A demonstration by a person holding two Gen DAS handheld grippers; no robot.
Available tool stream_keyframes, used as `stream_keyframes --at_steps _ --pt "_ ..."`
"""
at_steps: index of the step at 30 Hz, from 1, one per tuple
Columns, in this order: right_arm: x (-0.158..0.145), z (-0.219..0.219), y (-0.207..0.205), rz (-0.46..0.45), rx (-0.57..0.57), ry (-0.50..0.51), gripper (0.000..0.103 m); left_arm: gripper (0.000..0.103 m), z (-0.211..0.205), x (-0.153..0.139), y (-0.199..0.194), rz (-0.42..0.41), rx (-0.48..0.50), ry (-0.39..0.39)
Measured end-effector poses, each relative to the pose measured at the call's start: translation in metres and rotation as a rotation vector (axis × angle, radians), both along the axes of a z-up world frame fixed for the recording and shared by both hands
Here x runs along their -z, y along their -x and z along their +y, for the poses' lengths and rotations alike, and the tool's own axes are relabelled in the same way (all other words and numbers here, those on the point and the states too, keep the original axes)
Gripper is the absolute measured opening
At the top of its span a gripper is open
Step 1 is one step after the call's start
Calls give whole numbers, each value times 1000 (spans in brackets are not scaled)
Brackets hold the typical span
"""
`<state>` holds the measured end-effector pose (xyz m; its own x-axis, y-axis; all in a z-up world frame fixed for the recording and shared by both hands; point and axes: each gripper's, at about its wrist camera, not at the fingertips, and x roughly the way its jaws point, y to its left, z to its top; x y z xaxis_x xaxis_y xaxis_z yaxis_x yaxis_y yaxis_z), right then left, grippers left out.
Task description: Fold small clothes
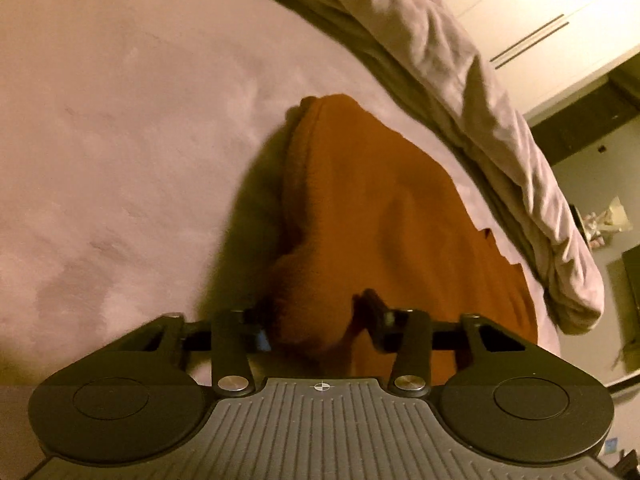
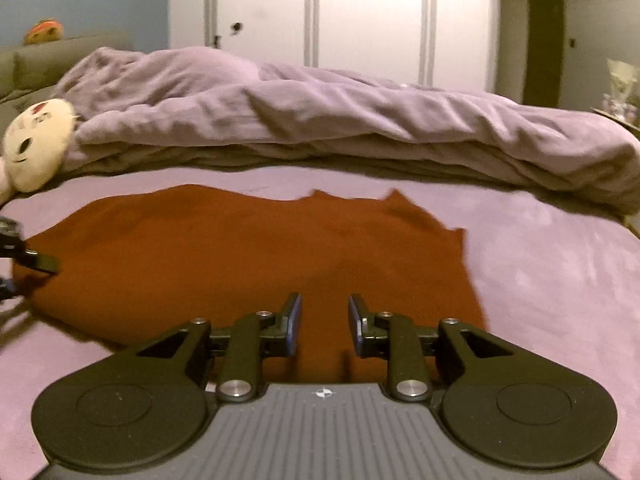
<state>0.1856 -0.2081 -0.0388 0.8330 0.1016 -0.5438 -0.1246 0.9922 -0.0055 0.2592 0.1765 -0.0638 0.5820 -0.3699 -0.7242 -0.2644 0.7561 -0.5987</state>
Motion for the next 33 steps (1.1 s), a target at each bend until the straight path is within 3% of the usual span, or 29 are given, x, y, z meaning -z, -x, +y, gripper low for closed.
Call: stream_keyframes --at_steps 2,6,8,10,12,17,25,29,33 --pt "4 13 -2 7 -25 23 25 32 1 -3 -1 -9 8 -11" --pt "10 26 -8 30 -50 -5 24 28 7 -10 3 -68 3 14" --pt "18 32 -13 59 -45 19 24 35 9 -7 3 -65 -11 11" --pt "28 36 -17 85 -61 47 25 42 8 2 -1 -8 -20 -10" --pt "27 37 -15 82 -75 66 25 45 10 7 -3 -4 -30 20" --pt "11 19 0 75 -33 34 25 27 21 3 -9 13 -89 88" --pt "4 -31 33 45 98 19 25 24 -28 -69 -10 -181 14 -87" --pt "6 -54 40 59 173 -6 25 24 -101 -104 -13 -307 177 -235" --pt "4 -65 44 51 205 -40 25 24 -183 -103 -16 -358 347 -324"
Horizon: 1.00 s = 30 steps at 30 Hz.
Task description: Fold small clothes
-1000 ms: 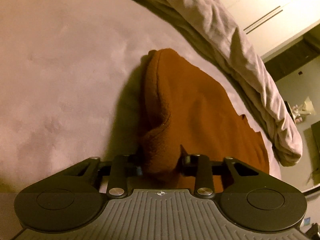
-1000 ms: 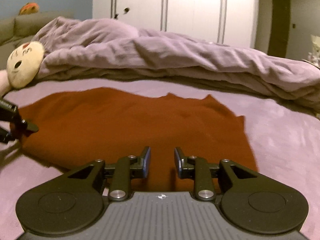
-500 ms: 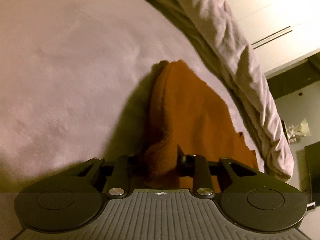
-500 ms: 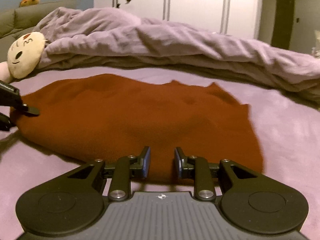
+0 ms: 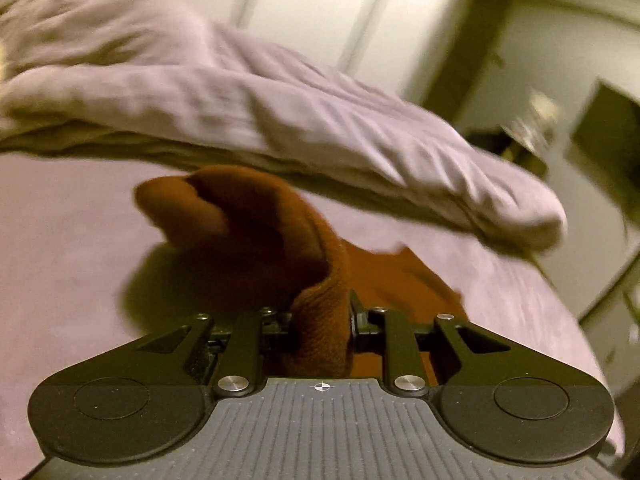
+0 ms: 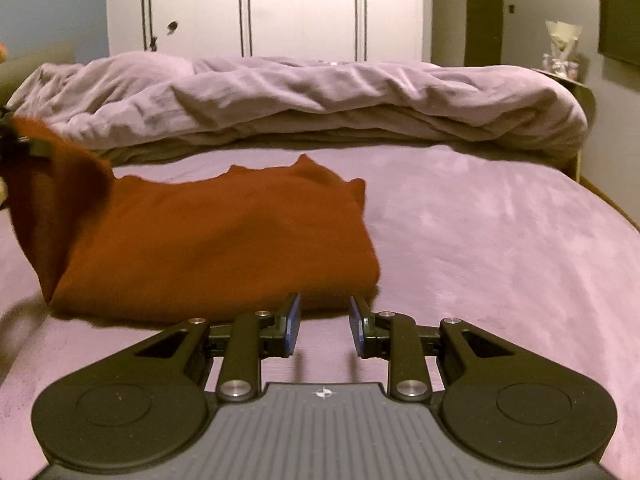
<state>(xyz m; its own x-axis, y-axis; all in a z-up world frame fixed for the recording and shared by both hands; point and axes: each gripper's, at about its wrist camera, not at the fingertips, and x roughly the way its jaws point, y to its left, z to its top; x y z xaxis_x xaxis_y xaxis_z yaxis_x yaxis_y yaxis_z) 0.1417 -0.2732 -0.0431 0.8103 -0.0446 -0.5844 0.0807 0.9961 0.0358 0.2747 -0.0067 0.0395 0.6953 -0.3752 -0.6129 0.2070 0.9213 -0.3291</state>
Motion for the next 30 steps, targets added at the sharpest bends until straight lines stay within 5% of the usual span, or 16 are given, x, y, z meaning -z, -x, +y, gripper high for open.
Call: stream_keyframes --at_steps 3,7,9,12,17,23,30 --pt "0 -5 2 -1 7 -7 25 26 -45 22 -2 23 75 -45" --pt "1 -10 0 10 12 -1 25 44 -69 66 1 106 84 -83" --pt "2 -12 -3 19 11 -5 25 53 -72 62 14 69 114 -113" --pt "3 -15 -3 24 13 -20 25 61 -52 44 36 49 157 -25" --pt "-3 -10 -8 2 2 -49 26 63 7 25 63 -4 9 28" --pt "-33 10 -35 -51 -73 -164 27 63 58 44 55 112 -188 2" --pt "-57 62 -74 -104 -288 -225 18 63 55 64 38 177 -179 -8"
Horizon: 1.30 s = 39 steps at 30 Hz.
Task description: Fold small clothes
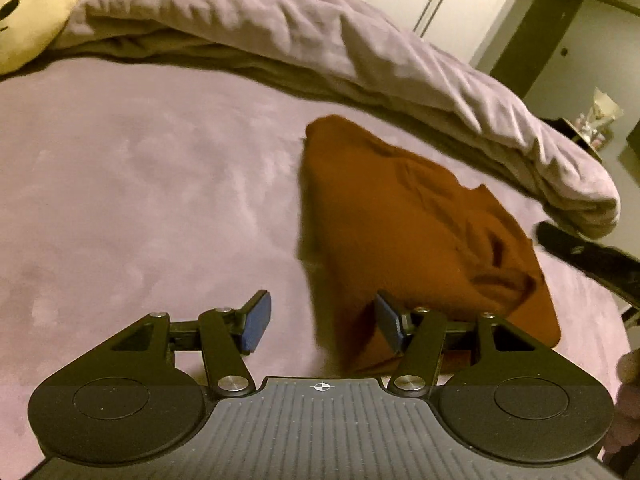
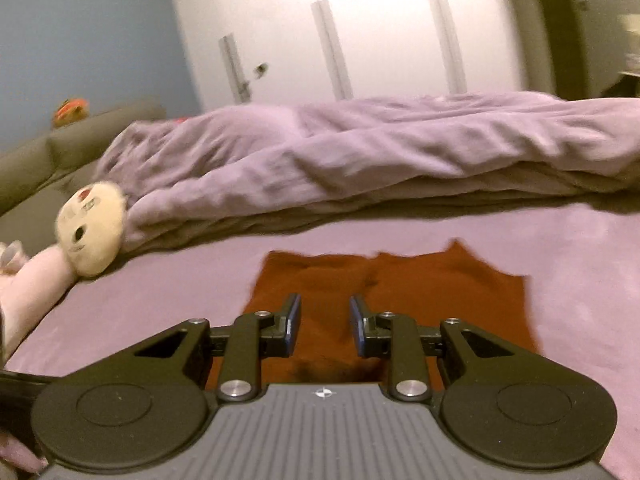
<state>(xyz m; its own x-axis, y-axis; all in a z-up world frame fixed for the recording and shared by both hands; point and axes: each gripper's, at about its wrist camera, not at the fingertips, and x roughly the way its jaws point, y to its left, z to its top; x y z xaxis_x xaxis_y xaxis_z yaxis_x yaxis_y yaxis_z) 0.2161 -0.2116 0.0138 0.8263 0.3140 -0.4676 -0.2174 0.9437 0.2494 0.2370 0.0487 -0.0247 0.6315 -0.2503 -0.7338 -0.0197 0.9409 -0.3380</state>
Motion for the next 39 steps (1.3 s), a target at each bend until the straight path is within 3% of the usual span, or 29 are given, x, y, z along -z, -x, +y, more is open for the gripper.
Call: stream_keyframes --at_steps 1,4,7,9,11,16,20,23,26,27,28,32,35,39 --pt "5 6 -7 28 -23 13 13 64 -3 2 -3 4 8 -4" --pt "28 12 -17 110 -41 82 12 66 -6 8 -2 10 42 -8" --pt "69 -2 -25 261 23 177 7 67 -14 19 -3 29 97 -21" --pt "73 -20 -19 238 25 94 5 67 -17 22 -3 24 107 -40" --pt "64 -28 -20 267 71 69 9 67 -15 24 -6 35 106 -21" --pt "42 -39 -27 240 50 -137 23 68 -13 25 -6 48 108 -6" --pt "50 -29 -52 329 -37 -267 31 69 -13 25 -5 53 113 -10" --pt "63 -17 -69 387 -59 -251 32 69 -12 24 -6 53 125 -13" --pt "72 -15 -79 422 -79 -296 31 69 -9 17 -4 44 117 -17" --pt "74 -16 -80 424 -78 -302 26 69 -6 13 -4 38 104 -10" --pt "73 -17 -80 419 -77 -299 15 69 -4 10 -5 28 92 -6" --pt "58 -7 -72 335 -104 -189 11 69 1 0 -12 -14 52 -9" --pt "43 -9 -63 260 -86 -107 10 68 -4 2 -23 3 33 -30" --pt "51 -19 -61 270 -36 -39 10 68 -16 16 -37 43 62 2"
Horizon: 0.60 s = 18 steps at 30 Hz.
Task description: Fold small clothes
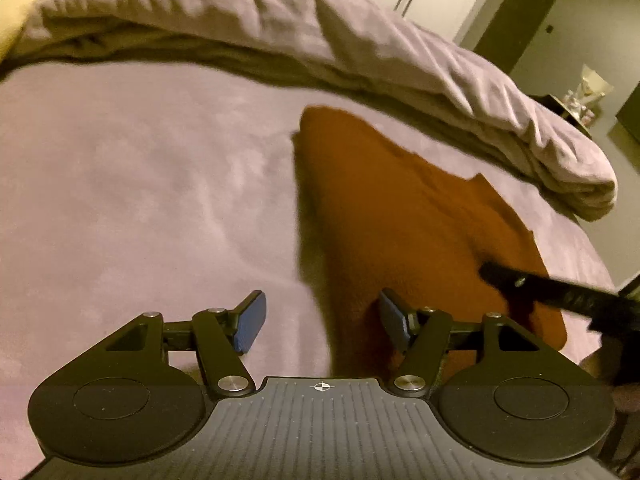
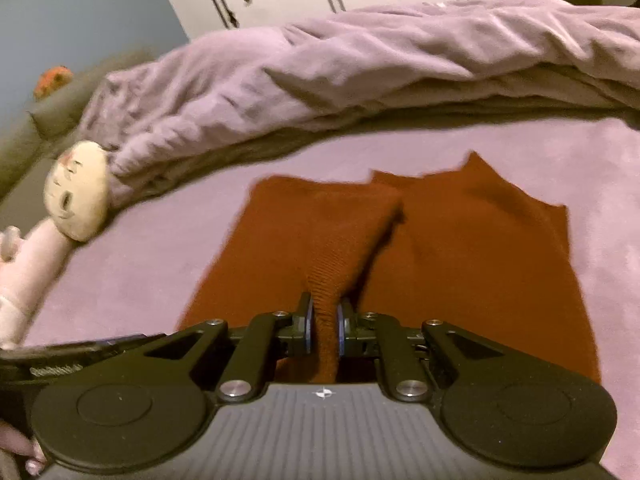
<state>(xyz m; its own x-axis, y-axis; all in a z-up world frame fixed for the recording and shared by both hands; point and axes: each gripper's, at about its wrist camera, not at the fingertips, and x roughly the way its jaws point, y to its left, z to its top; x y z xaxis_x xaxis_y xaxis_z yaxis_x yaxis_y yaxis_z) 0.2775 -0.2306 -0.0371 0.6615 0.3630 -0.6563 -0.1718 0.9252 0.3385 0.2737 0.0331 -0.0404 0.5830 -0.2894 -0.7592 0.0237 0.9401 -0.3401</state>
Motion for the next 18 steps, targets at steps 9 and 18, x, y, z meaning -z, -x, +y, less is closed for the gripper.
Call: stream_keyframes --at_steps 9,18 --pt "-2 -30 -4 10 101 -41 52 67 0 0 1 4 -12 -9" --pt "23 -50 -28 162 79 -315 50 66 -1 -1 1 2 -7 -16"
